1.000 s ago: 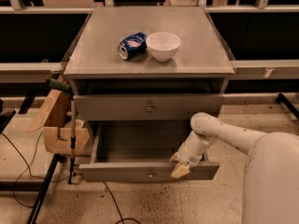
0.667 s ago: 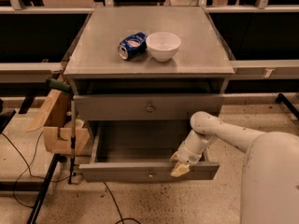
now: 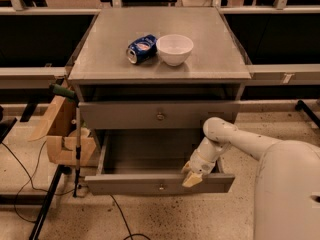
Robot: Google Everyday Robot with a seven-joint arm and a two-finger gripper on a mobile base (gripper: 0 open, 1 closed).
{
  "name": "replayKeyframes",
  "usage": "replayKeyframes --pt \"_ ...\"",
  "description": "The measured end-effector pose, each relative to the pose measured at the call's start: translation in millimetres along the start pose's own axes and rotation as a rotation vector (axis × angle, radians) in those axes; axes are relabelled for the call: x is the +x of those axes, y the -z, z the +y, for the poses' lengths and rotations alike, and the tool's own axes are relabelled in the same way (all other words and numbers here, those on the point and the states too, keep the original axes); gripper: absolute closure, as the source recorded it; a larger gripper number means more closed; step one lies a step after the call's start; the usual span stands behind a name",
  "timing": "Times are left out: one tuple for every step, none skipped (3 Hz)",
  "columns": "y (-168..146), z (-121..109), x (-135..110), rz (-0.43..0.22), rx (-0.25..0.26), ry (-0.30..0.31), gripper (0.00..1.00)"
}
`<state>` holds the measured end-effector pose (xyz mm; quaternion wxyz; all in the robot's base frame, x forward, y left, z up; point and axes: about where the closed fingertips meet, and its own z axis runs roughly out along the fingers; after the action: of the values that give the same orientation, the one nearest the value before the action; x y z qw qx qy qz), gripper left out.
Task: Open middle drawer
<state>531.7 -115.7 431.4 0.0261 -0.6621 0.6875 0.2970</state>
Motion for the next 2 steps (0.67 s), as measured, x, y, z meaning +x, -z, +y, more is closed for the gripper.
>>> replayKeyframes --pt "4.4 -0.1 -0.1 -0.002 0.018 -0.004 0.19" --pt "9.9 0.2 -2.0 -0.008 0.039 -0.004 0.00"
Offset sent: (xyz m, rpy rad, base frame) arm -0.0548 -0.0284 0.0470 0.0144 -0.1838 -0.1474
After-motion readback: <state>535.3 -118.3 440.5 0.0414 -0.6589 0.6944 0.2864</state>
